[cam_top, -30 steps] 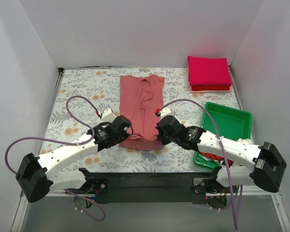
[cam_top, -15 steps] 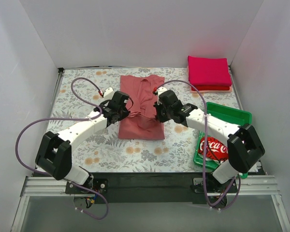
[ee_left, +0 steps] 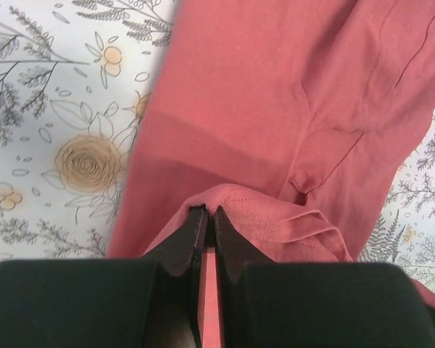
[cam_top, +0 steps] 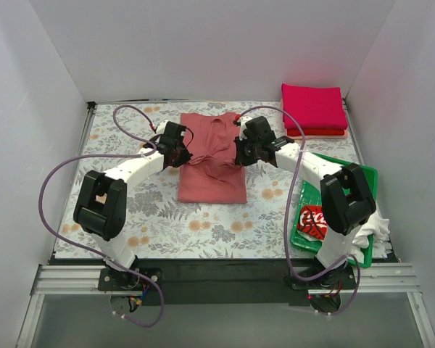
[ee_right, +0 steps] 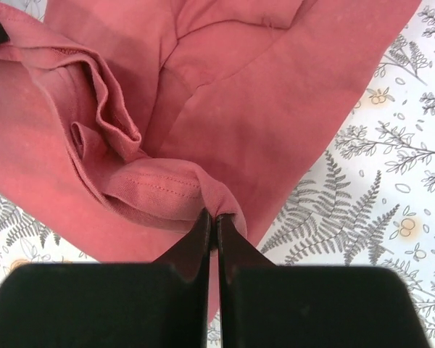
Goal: Fold and stack the t-shirts
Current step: Fold the tshirt
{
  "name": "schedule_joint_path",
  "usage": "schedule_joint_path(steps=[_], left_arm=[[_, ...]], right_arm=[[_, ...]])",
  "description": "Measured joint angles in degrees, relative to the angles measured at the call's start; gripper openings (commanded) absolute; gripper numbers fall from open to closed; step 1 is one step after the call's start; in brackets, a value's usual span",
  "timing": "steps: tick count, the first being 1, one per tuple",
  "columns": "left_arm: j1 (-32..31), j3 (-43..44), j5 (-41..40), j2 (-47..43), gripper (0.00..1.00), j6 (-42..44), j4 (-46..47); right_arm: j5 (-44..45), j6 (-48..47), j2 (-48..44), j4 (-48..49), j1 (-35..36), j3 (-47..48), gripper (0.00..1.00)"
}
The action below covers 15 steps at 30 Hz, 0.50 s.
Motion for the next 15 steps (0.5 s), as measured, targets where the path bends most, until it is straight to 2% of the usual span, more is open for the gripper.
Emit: schedule_joint_path(steps=[14,15], left_arm=[[3.1,6.2,3.5,8.7,0.0,3.2,0.9],[3.4,6.5,3.7,9.2,0.0,3.5,0.9]], right_arm=[[-2.8,-0.2,7.4,0.2,-3.5,5.1,0.01],[-2.9,0.0,7.9,0.2,-3.7,5.1,0.05]])
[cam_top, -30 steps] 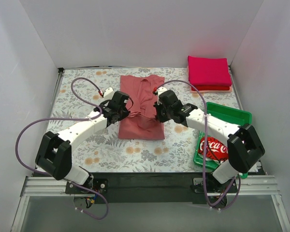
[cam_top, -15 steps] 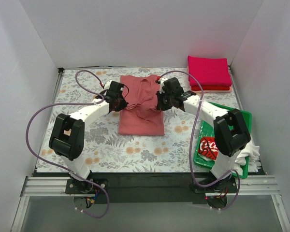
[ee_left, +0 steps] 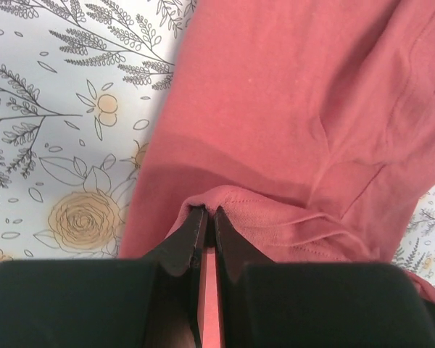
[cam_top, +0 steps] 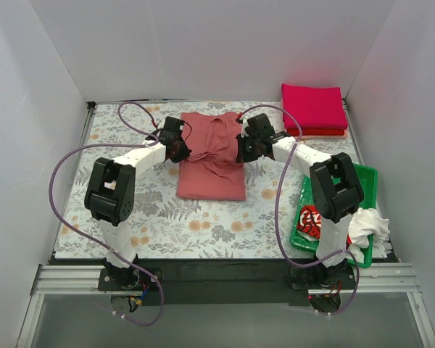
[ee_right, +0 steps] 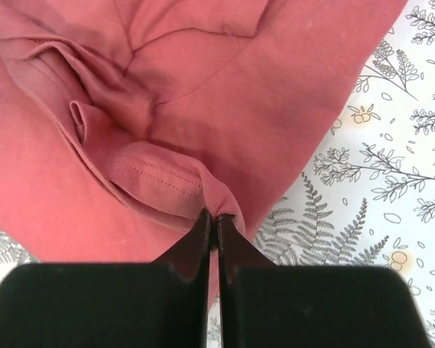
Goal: Fold and stack the t-shirts
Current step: Fold the tshirt
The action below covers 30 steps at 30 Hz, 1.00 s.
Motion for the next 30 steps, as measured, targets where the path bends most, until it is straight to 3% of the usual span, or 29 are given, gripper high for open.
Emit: schedule_joint_path(steps=[2,4,5,6,8,10,13,18,25,30], left_arm=[[0.4,0.5,0.5,0.8,0.03,0.5,-0.1],[0.5,1.0,0.8,1.4,0.15,1.0,-0.4],[0.7,1.2,1.0,1.5,0.23,1.2,-0.5],[0.7,1.2,1.1,1.6,0.42,1.3,-0.7],[0.8,1.5,1.4,1.6,0.57,1.4,-1.2],[0.9,1.8,1.4,1.6,0.75,1.5,-1.6],[1.0,2.0,1.5,1.4,0.87,1.4,-1.8],[1.0,0.4,1.9,-2.6,0.89,0.9,-2.9],[1.1,-10.5,3.6,-20.8,0.91,-1.9,-3.1],[1.1,-19.8,6.3,-31.0,0.92,-4.5,-2.7]], right_arm=[[-0.2,0.4,1.1,0.0,-0.4,0.3,0.09],[-0.4,0.8,2.0,0.1,-0.8,0.7,0.24],[-0.5,1.2,2.4,0.0,-0.9,0.9,0.34],[-0.5,1.6,2.8,0.1,-1.1,1.2,0.49],[-0.7,1.8,3.2,0.2,-1.3,1.7,0.64],[-0.9,2.3,3.3,0.3,-1.5,2.1,0.98],[-1.4,2.0,3.2,0.9,-1.6,2.4,0.98],[-3.0,2.9,-1.4,2.0,-1.6,-1.2,0.98],[-6.1,6.0,-19.1,6.3,-1.6,-15.7,0.98],[-8.0,9.2,-26.6,9.8,-1.6,-25.6,0.98]])
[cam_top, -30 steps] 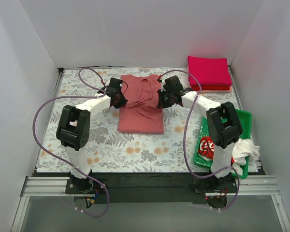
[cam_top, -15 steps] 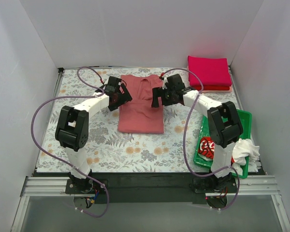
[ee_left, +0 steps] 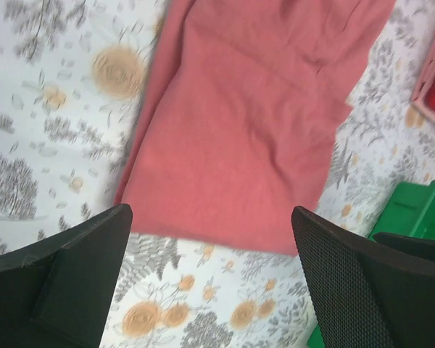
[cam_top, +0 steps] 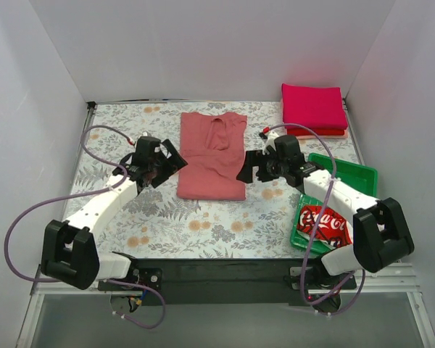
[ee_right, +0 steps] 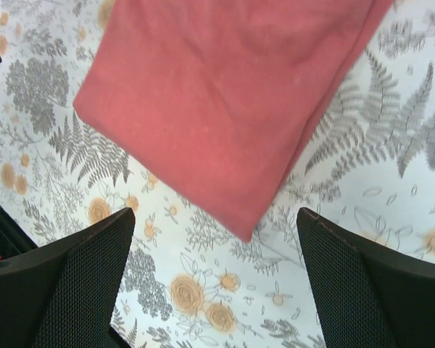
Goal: Fold and stack the t-shirts
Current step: Fold the tshirt
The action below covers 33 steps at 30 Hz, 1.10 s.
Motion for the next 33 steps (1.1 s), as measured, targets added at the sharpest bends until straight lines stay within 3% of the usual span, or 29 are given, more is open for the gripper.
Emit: schedule_joint_path(steps=[7,13,23,25,28,33], left_arm=[[-0.2,-11.6,4.5,-9.8,0.92,-2.3,-0.2],[-0.3,-17.8,7.6,-10.9,0.92,-3.8,1.9],[-0.3,-20.2,7.3,-4.5,0.7,-5.0,5.6],[-0.3,-20.2,7.3,-2.6,0.61,-5.3,6.3],[-0.3,-20.2,7.3,-0.5,0.55,-5.7,6.8],[-0.3,-20.9,6.8,0.6,0.49,-6.5,8.6]], right_arm=[[-1.0,5.5,-8.9,4.1,0.0,-14.3,0.98],[-2.8,9.6,-10.6,9.9,0.0,-21.4,0.98],[-3.4,13.7,-5.1,18.6,0.0,-23.8,0.96],[-4.0,14.4,-3.1,20.4,0.0,-23.8,0.92],[-5.0,15.3,0.5,22.6,0.0,-23.8,0.88],[-6.1,16.7,3.6,26.4,0.2,-23.6,0.71]])
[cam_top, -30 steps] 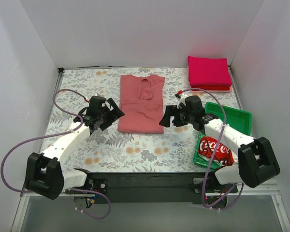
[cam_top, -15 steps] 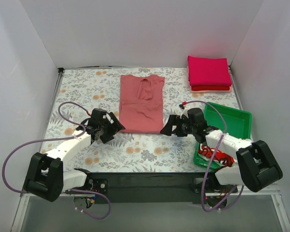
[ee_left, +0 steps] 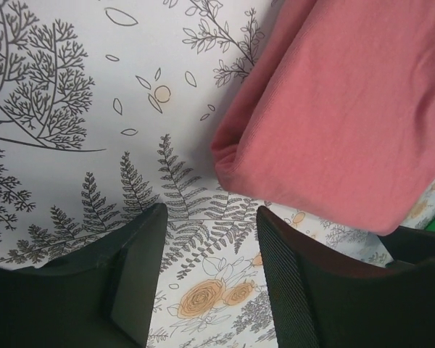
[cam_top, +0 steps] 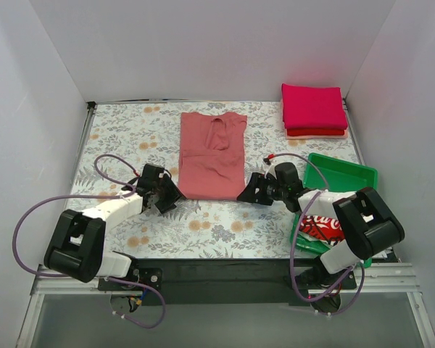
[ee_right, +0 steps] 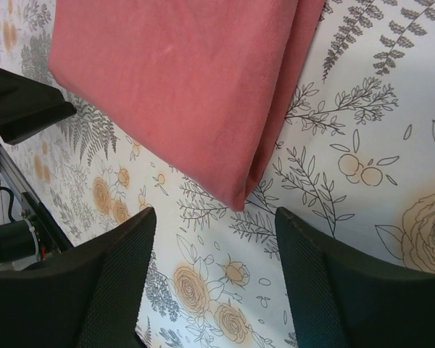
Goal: Fold and stack the t-shirts
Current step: Fold the tshirt
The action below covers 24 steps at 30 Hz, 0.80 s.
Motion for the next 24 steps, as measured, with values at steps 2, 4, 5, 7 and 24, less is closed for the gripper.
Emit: schedule_joint_path(steps=[2,4,5,7,24], left_arm=[[0.0,0.0,-0.4,0.5,0.47,-0.3,0.6],[0.0,0.1,-0.6,1.2,0.47,-0.8,1.5],[0.0,0.1,-0.7,1.4,0.46,-0.9,1.7],[0.0,0.5,-0.9,2.0,0.45,-1.3,2.2],[1.5,2.0,-2.3,6.4,0.0,-2.5,4.8]], right_arm=[[0.1,0.3,0.9,0.7,0.2,0.1,0.67],[0.1,0.4,1.7,1.3,0.4,0.3,0.64],[0.1,0.7,2.2,1.6,0.5,0.4,0.63],[0.0,1.0,3.0,2.2,0.5,0.8,0.62],[-0.6,1.3,8.2,3.8,0.8,2.6,0.09]])
